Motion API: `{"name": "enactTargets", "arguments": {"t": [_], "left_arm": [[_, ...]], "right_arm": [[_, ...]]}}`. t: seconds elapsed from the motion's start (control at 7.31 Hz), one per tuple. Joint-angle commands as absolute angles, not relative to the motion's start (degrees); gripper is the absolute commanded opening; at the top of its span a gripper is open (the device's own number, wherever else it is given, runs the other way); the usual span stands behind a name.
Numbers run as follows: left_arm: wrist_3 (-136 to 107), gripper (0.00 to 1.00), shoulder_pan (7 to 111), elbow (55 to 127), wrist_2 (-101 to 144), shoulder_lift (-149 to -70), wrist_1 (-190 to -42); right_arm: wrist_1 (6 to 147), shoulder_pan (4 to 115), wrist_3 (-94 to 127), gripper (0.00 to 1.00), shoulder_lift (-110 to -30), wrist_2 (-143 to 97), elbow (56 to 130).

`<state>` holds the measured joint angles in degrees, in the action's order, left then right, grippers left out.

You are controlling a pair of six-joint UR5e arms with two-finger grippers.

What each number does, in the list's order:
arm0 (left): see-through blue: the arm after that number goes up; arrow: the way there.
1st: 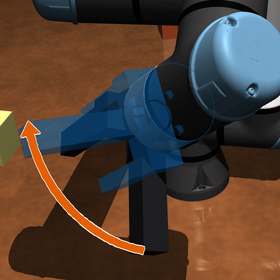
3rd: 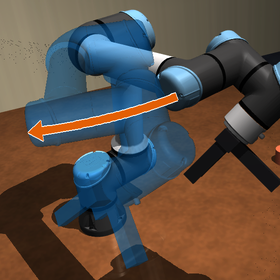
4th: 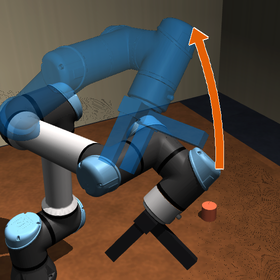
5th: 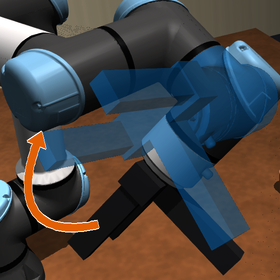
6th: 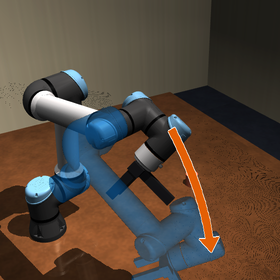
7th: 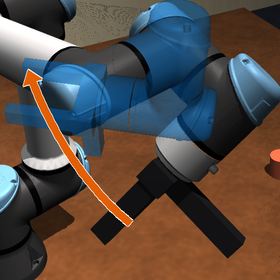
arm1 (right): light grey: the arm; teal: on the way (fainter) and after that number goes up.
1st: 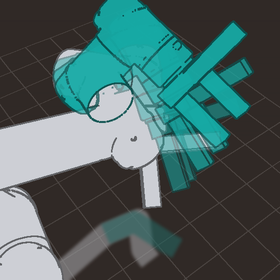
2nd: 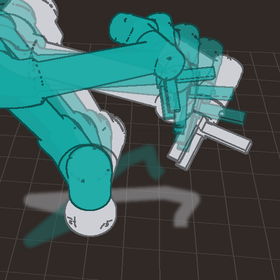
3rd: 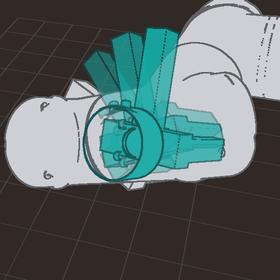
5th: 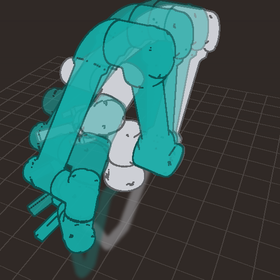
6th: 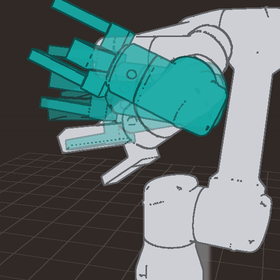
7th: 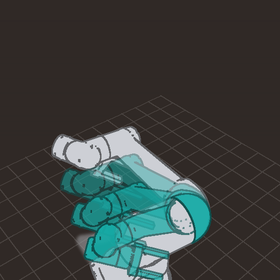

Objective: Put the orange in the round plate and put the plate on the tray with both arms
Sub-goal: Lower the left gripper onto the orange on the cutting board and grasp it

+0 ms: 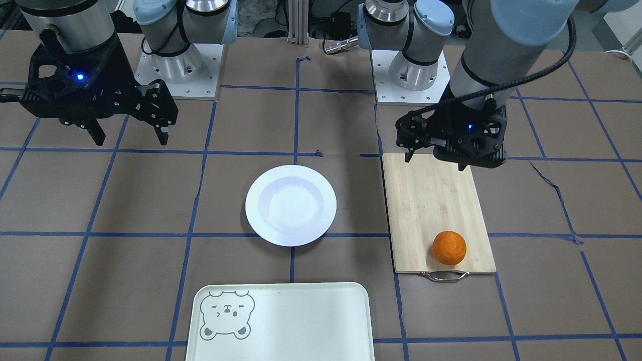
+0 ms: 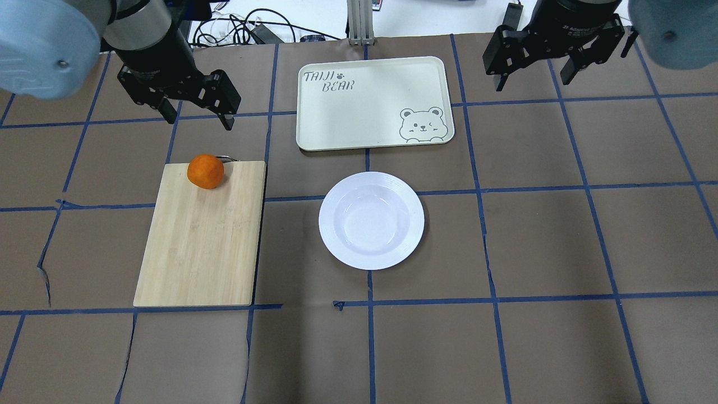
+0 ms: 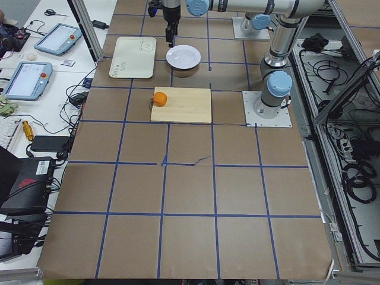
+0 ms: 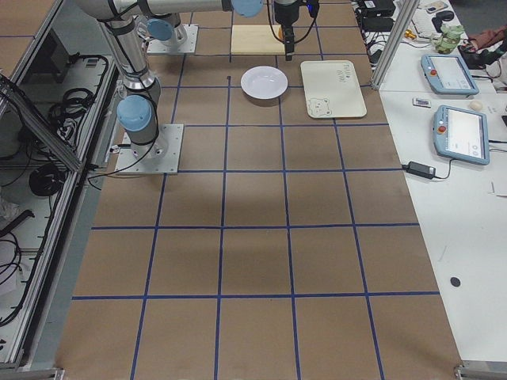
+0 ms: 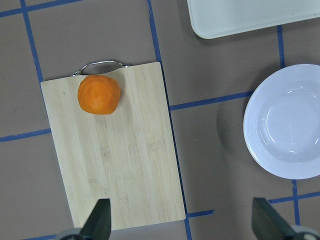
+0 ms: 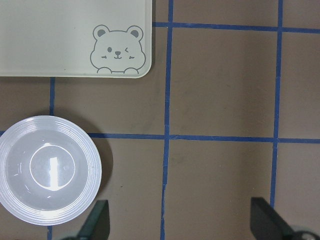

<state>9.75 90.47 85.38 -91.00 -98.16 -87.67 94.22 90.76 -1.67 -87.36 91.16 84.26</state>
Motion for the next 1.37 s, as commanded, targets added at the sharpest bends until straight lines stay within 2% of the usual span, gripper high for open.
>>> {"name": "enactTargets", "arguments": {"t": [0.0,0.27,0.55,0.68,1.09,1.23], "left_arm": [[11.4,1.00,89.5,87.1,-92.8,-105.3,-82.6],[12.3,1.00,87.7,91.4,-93.3,-111.9,-71.4],[17.8,1.00,84.9,90.5,-96.2,-117.2,-69.3],[21.7,1.00,84.4,90.5,-103.0,-118.5,-68.4],[22.4,1.00,84.0,92.5,-102.8,-120.6,-68.0],[22.5,0.82,84.0,92.4,-101.4,-120.7,-68.0]], "right_arm": [[94.2,90.7,-1.7,1.00,-87.5,91.2,84.3],[94.1,90.8,-1.7,1.00,-87.5,91.2,84.4],[94.1,90.9,-1.7,1.00,-87.8,91.2,84.8],[94.2,90.8,-1.7,1.00,-87.9,91.2,85.2],[94.1,90.9,-1.7,1.00,-87.9,91.2,85.3],[94.1,90.9,-1.7,1.00,-87.9,91.2,85.3]]}}
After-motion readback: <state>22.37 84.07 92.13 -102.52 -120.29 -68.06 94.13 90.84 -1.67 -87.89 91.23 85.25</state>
